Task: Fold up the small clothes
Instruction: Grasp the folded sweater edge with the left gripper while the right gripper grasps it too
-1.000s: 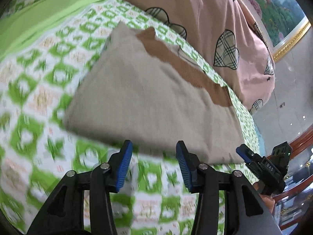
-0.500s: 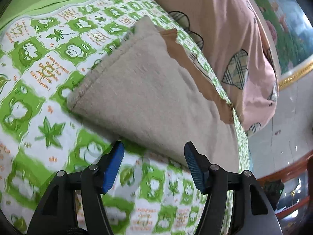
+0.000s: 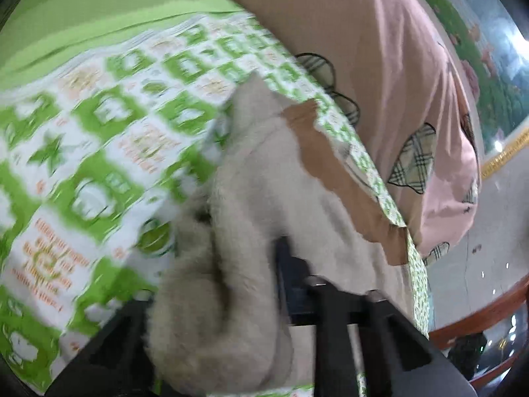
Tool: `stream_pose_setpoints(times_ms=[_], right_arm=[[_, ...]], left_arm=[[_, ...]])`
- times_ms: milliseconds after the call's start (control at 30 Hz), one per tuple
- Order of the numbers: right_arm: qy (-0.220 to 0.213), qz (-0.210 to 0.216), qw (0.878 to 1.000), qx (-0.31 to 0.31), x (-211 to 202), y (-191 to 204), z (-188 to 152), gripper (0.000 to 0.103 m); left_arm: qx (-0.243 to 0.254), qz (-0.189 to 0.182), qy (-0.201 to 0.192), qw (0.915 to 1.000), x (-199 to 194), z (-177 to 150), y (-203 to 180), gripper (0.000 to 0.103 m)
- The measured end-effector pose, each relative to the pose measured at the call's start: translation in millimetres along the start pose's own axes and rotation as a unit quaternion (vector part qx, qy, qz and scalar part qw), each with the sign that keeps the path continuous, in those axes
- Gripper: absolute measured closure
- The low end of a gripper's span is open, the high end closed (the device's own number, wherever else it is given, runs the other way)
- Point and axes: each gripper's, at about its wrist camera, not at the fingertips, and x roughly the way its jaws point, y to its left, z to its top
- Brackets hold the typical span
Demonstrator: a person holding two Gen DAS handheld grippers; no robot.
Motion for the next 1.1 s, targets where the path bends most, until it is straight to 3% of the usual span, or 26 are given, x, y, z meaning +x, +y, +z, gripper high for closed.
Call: stream_pose_setpoints(times_ms=[200,300,433,500,567,700,833,867,933,967,1033,1100], right_arm=[[-0.013,0.001,1.000,0.004,-5.3,-15.2,24.9,0.062],[-0.011,0.021,1.000,0.018,-7.8,-24.9,38.3,0.062],[0.002,0.073,0.996,0.048,-6.4,-38.0,57.4,0.061],[0.016,0.107,0.992,0.063,1.0,-42.8,66.0,0.044],[0.029,0.127,0.989,0.076,11.3,-46.0,72.0,0.038],[0.064,0.142,0.983,0.096,44.1,-47.8,78.6,0.037],[0.085,0.143,0.981,0.100,78.1,-41.9,85.2,0.037],[0.085,0.135,0.983,0.094,84.5,-37.3,88.4,0.039],[0.090,0.133,0.984,0.079,97.9,-26.3,96.1,0.058],[0.094,0.122,0.985,0.075,105.2,-19.7,100.8,0.081],[0.087,0.108,0.989,0.049,104.4,-6.8,111.7,0.086],[0.049,0.102,0.994,0.001,83.1,11.7,124.6,0.086]], left_arm=[[0.117,-0.048,-0.020,0.9918,-16.8,-2.3,-89.1,0.096],[0.189,-0.078,0.001,0.9788,-7.7,-22.3,-149.0,0.096],[0.253,-0.115,0.050,0.9593,28.6,-63.6,-202.1,0.096],[0.275,-0.112,0.071,0.9523,49.0,-82.3,-213.5,0.096],[0.287,-0.106,0.099,0.9468,73.6,-100.7,-220.4,0.096],[0.288,-0.093,0.119,0.9455,96.2,-116.3,-217.3,0.096],[0.287,-0.099,0.107,0.9467,93.0,-114.6,-215.0,0.097],[0.291,-0.099,0.105,0.9459,90.2,-115.9,-215.4,0.097],[0.297,-0.099,0.099,0.9445,86.3,-114.9,-219.4,0.097],[0.301,-0.097,0.097,0.9437,84.5,-115.4,-221.6,0.097],[0.309,-0.099,0.085,0.9423,78.9,-111.9,-231.8,0.096],[0.309,-0.120,0.077,0.9402,72.4,-108.5,-246.2,0.096]])
